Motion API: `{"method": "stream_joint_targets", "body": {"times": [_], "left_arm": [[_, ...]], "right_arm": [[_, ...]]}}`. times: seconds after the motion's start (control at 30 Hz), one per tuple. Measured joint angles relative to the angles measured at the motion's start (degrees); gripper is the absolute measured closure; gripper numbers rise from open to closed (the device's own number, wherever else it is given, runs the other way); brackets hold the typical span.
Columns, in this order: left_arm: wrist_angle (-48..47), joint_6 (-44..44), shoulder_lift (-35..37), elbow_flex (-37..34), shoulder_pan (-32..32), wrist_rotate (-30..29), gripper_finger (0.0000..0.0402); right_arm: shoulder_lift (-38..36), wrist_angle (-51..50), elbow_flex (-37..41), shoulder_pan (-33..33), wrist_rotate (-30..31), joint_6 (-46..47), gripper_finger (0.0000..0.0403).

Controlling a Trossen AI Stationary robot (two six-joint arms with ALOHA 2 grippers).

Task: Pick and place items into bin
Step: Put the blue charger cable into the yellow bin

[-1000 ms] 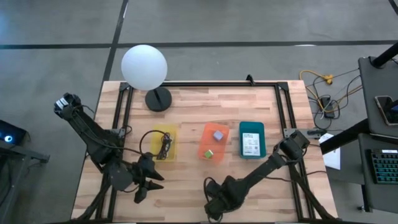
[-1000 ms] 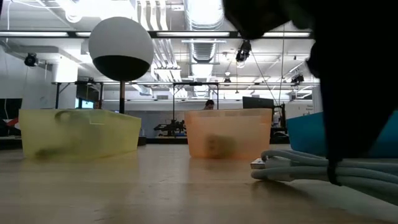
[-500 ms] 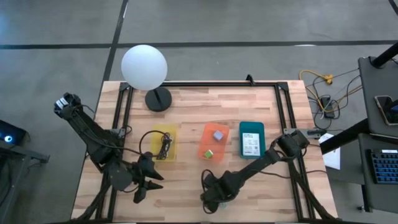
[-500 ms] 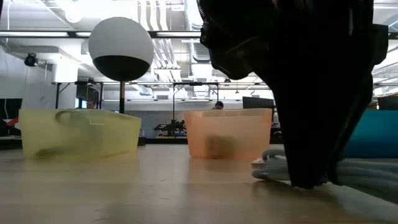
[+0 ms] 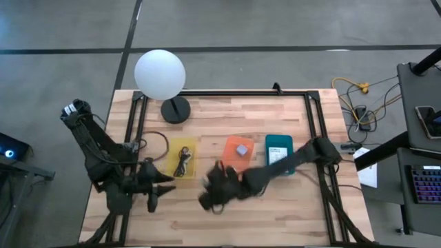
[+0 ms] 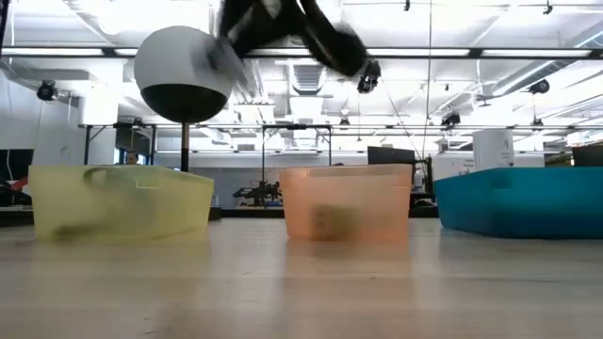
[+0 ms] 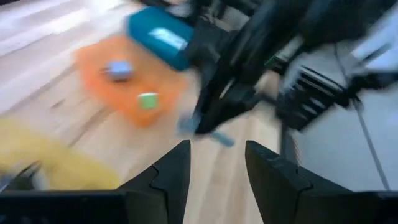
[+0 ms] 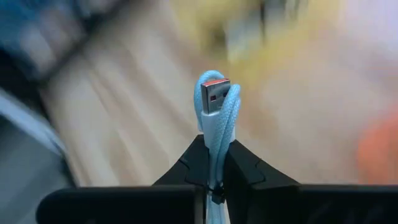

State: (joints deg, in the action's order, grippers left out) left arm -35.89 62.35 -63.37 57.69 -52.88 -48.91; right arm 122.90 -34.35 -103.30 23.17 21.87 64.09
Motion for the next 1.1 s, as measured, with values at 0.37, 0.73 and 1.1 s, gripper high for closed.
{"method": "stream_joint_targets", "body": {"times": [0.37, 0.73, 1.1], "left_arm": [[-9.94, 37.1, 0.96, -8.75, -5.34, -15.62, 0.0263], [-2.66, 45.6, 7.96, -19.09, -3.34, -22.74, 0.0187], [62.02, -1.12, 9.52, -32.23, 4.43, -17.19, 0.0182]], "right_arm": [[-3.89, 22.78, -3.07, -10.89, -2.06, -18.71, 0.0392], [-2.65, 26.53, -3.05, -12.78, -6.65, -21.24, 0.0391], [-2.57, 29.64, -2.83, -12.97, -8.21, -21.17, 0.039]]}}
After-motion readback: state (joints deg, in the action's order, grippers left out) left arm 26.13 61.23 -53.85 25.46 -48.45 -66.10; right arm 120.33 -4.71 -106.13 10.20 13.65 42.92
